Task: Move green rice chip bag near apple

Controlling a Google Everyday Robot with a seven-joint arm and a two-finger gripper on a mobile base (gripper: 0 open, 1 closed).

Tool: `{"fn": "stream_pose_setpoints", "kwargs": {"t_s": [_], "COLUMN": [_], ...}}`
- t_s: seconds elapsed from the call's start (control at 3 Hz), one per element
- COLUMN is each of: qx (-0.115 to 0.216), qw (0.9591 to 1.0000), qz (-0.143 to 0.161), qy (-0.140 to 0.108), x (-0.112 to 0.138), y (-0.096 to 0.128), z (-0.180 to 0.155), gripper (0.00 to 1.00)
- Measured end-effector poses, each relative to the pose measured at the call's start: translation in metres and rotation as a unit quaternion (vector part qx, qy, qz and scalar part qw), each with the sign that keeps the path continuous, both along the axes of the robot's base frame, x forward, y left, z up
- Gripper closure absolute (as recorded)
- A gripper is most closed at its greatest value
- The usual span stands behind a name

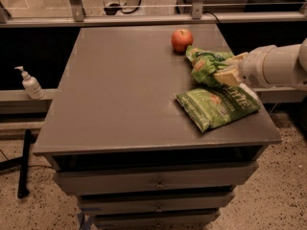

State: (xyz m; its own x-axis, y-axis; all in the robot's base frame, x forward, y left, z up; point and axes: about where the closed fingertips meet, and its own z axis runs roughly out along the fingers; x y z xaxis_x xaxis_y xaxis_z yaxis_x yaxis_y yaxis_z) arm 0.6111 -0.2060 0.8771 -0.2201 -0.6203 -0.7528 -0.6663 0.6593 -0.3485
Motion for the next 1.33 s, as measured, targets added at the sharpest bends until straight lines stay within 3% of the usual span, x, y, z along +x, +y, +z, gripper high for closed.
{"fn": "stream_pose_setpoints", "kwargs": {"t_s": [1.0, 1.33], "qx": [-0.039, -0.037], "qw": [0.9985, 0.9987], "qz": [-0.037, -0.037], "qy": [0.005, -0.002], "x": [0.048, 0.064], "y": [-0.043, -0.041], "z": [-0.001, 0.002], "gripper": [1.0, 1.0]}}
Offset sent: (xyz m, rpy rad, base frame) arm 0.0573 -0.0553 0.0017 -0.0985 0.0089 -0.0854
